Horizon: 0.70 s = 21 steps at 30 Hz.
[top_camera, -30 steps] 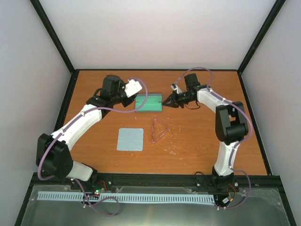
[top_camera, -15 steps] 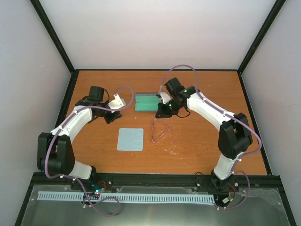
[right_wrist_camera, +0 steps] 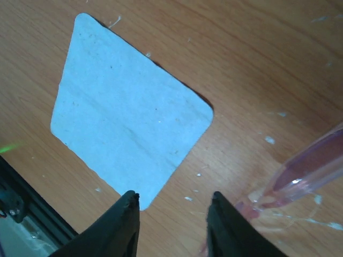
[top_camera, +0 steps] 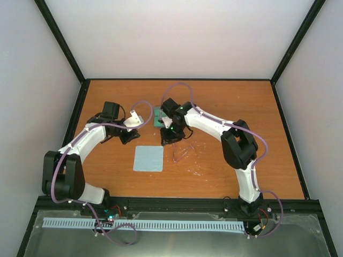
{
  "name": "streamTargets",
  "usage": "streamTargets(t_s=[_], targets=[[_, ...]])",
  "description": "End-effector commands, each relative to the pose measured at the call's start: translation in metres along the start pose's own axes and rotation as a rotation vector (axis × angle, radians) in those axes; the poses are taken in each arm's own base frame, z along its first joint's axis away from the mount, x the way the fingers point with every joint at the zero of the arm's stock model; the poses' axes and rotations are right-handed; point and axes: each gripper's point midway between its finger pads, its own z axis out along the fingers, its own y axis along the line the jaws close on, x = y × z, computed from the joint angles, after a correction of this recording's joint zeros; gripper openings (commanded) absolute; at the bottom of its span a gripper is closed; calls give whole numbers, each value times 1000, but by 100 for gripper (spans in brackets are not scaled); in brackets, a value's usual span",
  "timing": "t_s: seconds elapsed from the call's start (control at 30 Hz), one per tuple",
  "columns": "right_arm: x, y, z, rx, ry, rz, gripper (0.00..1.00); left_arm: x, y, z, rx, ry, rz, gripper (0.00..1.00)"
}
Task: Organize the sunglasses
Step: Move the sunglasses to the center of the board.
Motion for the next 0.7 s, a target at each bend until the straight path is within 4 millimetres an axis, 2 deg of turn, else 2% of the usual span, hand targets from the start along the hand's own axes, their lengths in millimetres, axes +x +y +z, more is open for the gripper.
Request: streamTargets(t_s=[0.0,0.17,0.37,0.53,0.67], targets=[[-5,-4,-38,80,-95,25,35,-9,0,-10,-25,-50,0,27],[9,-33,-61,228,-150,26,35,-9,-1,-11,-28,-58,-14,27],[33,-75,-62,384,-60,-22,39,-5,-2,-9,-30,-54,-13,27],[32,-94,-57,479,-21,-72,44,-7,0,-9,-35,-60,-14,27],[24,-101,-50,506,-14,-87,45,-8,1,-8,-38,-62,-12,27]])
